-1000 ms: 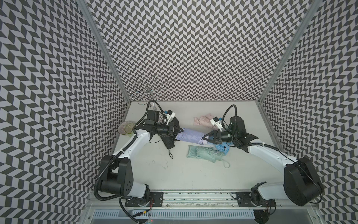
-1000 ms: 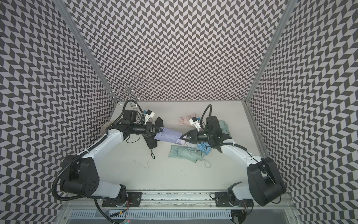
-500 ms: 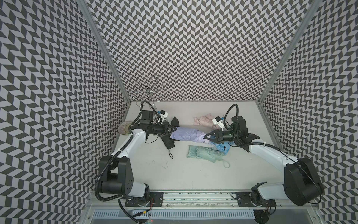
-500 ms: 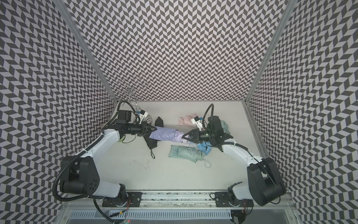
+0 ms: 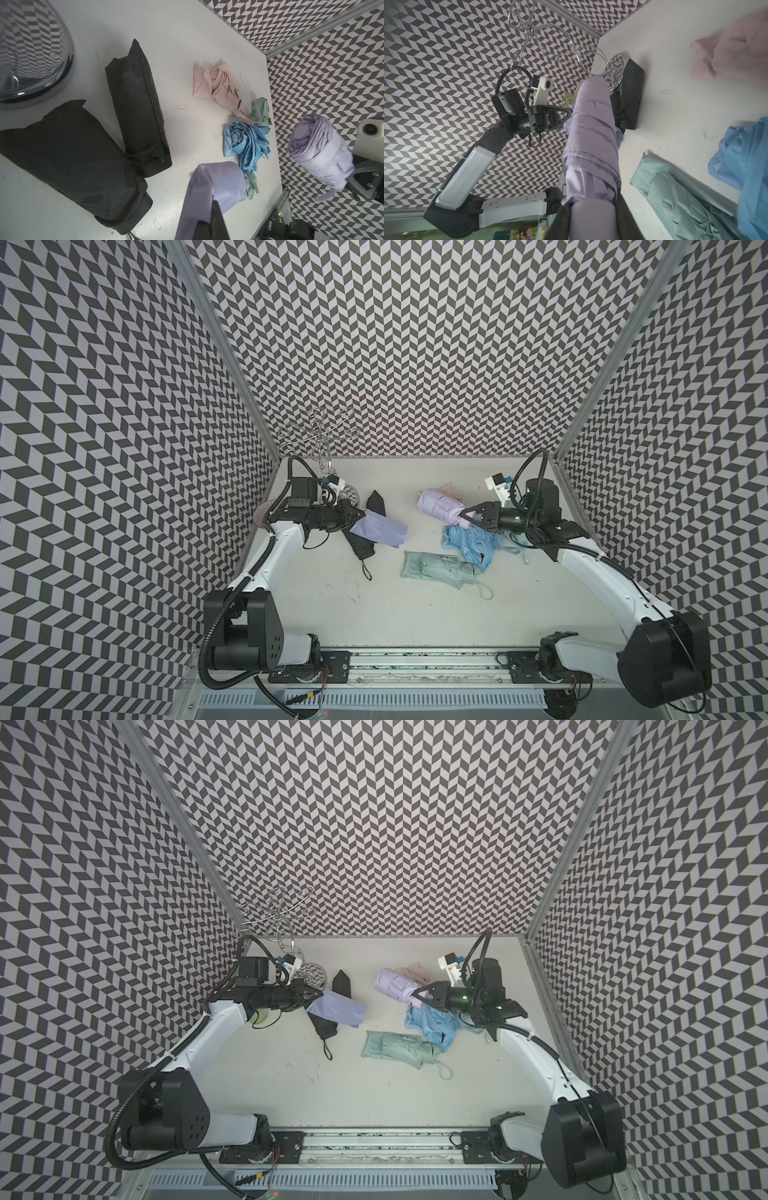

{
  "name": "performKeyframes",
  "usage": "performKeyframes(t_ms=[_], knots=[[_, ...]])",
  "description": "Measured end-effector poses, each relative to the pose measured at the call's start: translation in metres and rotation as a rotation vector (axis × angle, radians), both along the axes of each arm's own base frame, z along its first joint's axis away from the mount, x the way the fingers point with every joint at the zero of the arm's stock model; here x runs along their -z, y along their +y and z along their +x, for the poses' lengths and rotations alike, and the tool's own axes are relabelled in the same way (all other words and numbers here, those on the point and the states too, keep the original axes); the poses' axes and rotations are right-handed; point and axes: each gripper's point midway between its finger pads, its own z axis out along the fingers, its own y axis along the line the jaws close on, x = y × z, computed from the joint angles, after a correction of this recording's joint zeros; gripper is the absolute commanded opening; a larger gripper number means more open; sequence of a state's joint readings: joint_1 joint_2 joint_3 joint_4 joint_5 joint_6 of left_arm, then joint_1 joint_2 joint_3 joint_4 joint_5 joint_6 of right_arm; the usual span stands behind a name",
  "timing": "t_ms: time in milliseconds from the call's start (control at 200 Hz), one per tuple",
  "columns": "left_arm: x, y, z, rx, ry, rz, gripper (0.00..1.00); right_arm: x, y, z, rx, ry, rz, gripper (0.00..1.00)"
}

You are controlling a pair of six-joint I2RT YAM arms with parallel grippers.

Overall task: Take umbrellas out of sleeves
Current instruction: Take out the umbrella from the umbrella sleeve, then place the umbrella sleeve at the center of the board.

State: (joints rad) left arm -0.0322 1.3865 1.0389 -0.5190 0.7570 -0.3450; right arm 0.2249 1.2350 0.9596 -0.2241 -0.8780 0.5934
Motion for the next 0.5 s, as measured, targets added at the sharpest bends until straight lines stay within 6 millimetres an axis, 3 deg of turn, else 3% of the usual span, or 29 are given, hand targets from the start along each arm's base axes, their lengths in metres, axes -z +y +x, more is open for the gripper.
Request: performKeyframes(t_ms=[150, 230, 386, 501], knots=[[0.004, -0.005, -0.005, 0.012, 0.020, -0.027, 0.00, -0.045, -0.003, 0.008, 0.032, -0.126, 0.001, 0.04], [0.002, -0.012, -0.004, 0.020, 0.015, -0.046, 0.00, -0.060, -0.002, 0.008, 0.027, -0.161, 0.025, 0.04], [-0.008, -0.045, 0.000, 0.074, -0.028, -0.086, 0.00, -0.064, 0.001, 0.006, 0.015, -0.148, 0.051, 0.04], [-0.001, -0.070, 0.008, 0.104, -0.030, -0.111, 0.00, -0.067, 0.002, 0.004, 0.007, -0.141, 0.067, 0.04]])
